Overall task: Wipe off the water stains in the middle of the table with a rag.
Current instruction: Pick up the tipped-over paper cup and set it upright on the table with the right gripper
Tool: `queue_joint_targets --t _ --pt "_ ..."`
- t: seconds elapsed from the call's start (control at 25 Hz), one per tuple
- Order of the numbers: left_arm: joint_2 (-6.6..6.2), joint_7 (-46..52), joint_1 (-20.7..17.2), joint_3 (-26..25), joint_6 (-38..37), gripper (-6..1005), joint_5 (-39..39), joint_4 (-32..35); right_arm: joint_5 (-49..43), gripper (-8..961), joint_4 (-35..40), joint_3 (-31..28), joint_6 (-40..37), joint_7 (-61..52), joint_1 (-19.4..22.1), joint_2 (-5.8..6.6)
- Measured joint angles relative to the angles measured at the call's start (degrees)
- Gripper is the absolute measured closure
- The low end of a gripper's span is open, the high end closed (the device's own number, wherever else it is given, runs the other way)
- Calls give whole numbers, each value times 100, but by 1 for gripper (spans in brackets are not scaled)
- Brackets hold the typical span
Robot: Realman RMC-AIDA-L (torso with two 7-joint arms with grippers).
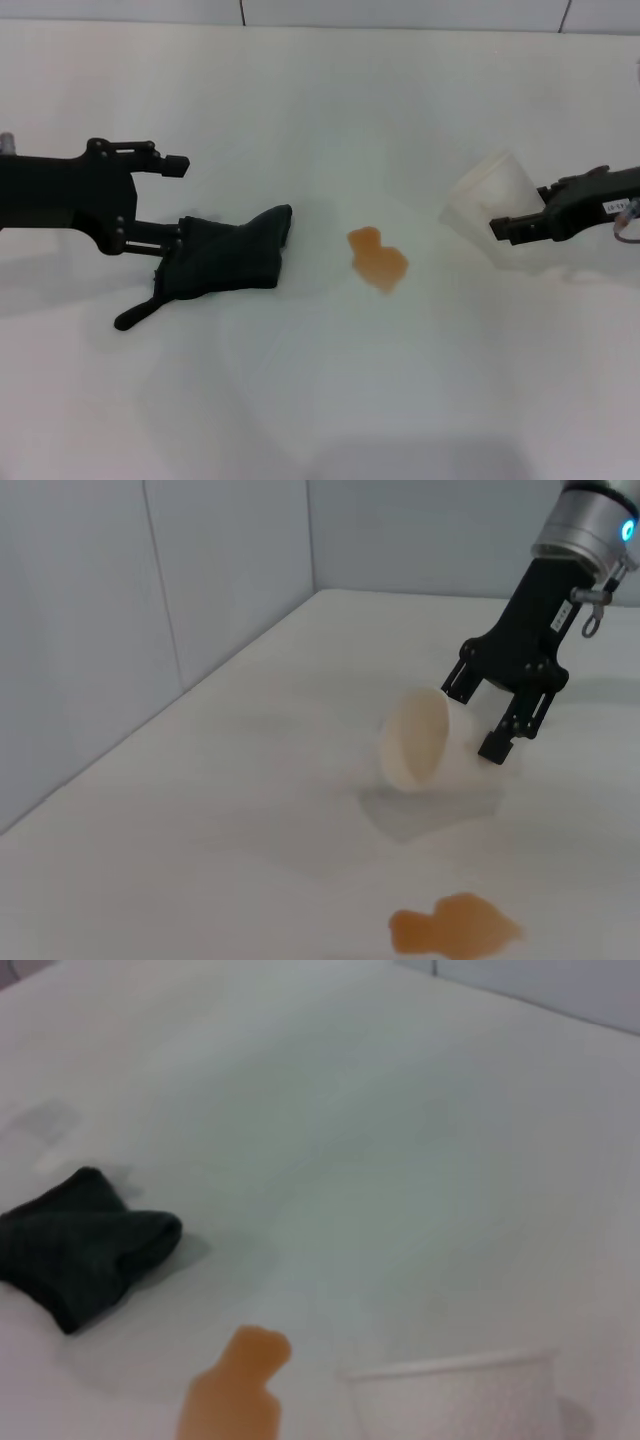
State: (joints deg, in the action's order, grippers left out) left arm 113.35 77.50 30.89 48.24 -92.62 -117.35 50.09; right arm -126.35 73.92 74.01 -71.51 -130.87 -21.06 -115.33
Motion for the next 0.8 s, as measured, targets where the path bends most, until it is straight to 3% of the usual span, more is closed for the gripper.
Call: queue_joint_targets --t 0.2,0.52,0.8 --pt "5 -7 4 0 8 166 -3 -8 700 230 -535 -361 125 732 17 3" --pt "12 -56 -4 0 89 167 -2 -78 1030 229 -653 -673 166 1107 41 11" --pt "0 -182 28 -2 104 167 0 -257 1875 229 -1533 -1167 265 2221 0 11"
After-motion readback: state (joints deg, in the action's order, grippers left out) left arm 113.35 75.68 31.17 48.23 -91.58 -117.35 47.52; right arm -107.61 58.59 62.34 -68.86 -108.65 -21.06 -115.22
